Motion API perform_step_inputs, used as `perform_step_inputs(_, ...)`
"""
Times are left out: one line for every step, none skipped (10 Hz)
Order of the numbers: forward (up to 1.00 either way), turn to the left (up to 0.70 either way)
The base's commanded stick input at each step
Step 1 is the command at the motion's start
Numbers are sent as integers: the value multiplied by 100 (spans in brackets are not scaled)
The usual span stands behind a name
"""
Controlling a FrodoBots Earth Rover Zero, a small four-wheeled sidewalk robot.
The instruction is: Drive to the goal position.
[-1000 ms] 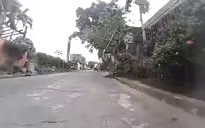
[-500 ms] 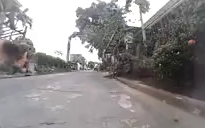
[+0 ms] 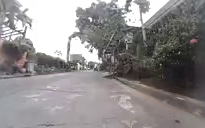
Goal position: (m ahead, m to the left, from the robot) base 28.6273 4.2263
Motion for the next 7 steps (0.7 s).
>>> perform_step_inputs(11,0)
perform_step_inputs(11,0)
perform_step_inputs(11,0)
perform_step_inputs(11,0)
perform_step_inputs(11,0)
perform_step_inputs(10,0)
perform_step_inputs(11,0)
